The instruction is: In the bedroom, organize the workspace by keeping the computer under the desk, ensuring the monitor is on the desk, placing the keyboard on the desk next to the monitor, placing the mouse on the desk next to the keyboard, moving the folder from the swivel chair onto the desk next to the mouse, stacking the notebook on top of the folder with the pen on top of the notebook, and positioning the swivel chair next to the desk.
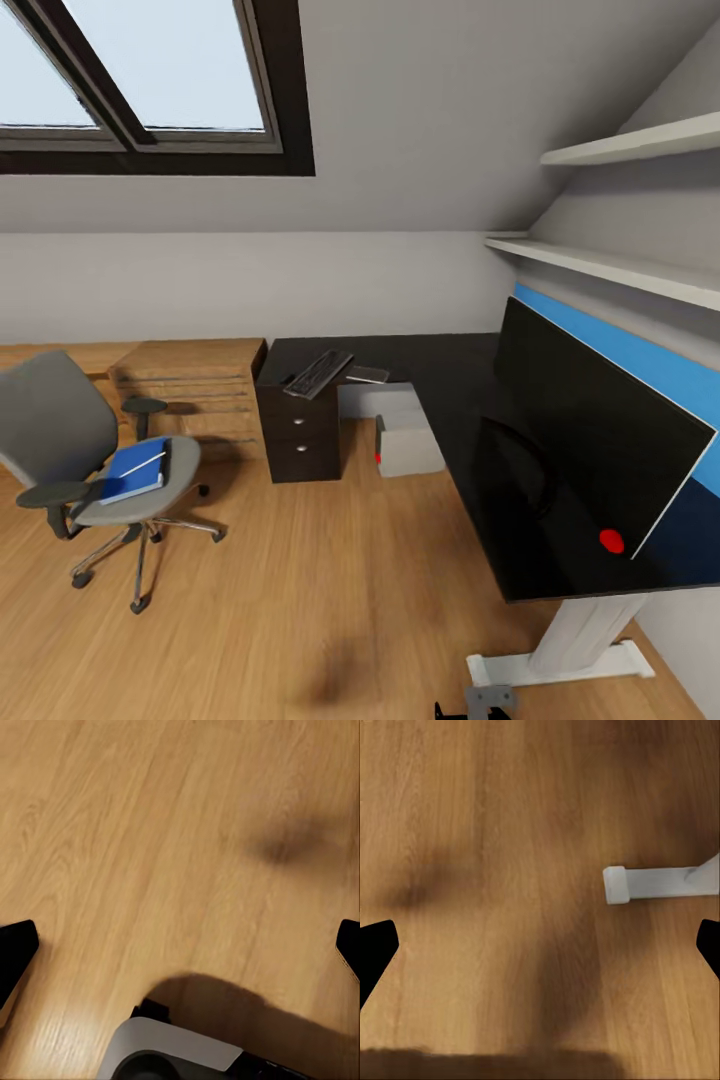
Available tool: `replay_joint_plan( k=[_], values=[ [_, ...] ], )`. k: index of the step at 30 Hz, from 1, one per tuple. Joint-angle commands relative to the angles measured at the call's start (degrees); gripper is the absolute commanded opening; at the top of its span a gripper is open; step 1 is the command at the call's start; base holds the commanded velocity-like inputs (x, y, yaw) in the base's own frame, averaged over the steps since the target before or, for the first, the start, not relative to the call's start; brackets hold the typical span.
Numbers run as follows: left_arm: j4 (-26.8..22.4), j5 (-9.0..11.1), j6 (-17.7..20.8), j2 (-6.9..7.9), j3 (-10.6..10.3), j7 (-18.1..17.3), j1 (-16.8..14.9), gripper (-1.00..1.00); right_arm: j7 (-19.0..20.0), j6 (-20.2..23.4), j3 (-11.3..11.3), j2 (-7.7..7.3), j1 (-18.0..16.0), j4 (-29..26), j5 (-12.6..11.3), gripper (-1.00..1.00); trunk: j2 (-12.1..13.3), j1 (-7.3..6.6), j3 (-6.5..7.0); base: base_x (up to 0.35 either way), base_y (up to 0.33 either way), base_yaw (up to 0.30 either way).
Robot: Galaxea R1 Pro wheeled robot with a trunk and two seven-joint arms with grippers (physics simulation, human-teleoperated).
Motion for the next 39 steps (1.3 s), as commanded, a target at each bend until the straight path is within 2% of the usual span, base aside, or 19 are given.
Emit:
replay_joint_plan(
  k=[1,11,15,25,32,34,39],
  values=[
    [0.1,0.3,-0.1,0.01,0.5,-0.6,0.0,1.00,-0.3,-0.2,0.5,0.01,-0.1,0.1,-0.2,1.00,-0.1,0.05,-0.13,0.336,0.000,0.021],
    [0.1,0.3,-0.1,0.07,0.5,-0.6,0.0,1.00,-0.3,-0.5,0.5,-0.02,-0.1,0.1,-0.2,1.00,-0.1,0.05,-0.24,0.336,0.000,0.005],
    [0.1,0.3,-0.1,0.09,0.5,-0.6,0.0,1.00,-0.4,-2.9,0.5,-0.22,0.2,0.1,-0.2,1.00,-0.1,0.05,-0.24,0.335,0.000,0.000],
    [0.1,2.7,-0.1,0.52,0.5,-0.6,0.0,1.00,-5.5,-3.9,1.1,-0.49,0.4,-0.1,0.6,1.00,-0.1,0.05,-0.25,0.325,0.070,0.000],
    [0.1,3.0,-0.1,0.53,0.5,-0.6,0.0,1.00,-6.0,-4.0,1.4,-1.00,1.3,-0.1,3.9,1.00,-0.1,0.05,-0.25,0.276,0.234,0.000],
    [0.1,3.0,-0.1,0.54,0.5,-0.6,0.0,1.00,-6.0,-4.2,1.4,-1.82,2.2,0.0,5.7,1.00,-0.1,0.05,-0.25,0.266,0.253,0.000],
    [0.1,3.0,-0.1,0.54,0.5,-0.6,0.0,1.00,-5.9,-4.6,1.4,-2.73,3.4,0.0,10.0,1.00,-0.1,0.05,-0.25,0.261,0.256,0.000]
  ],
)
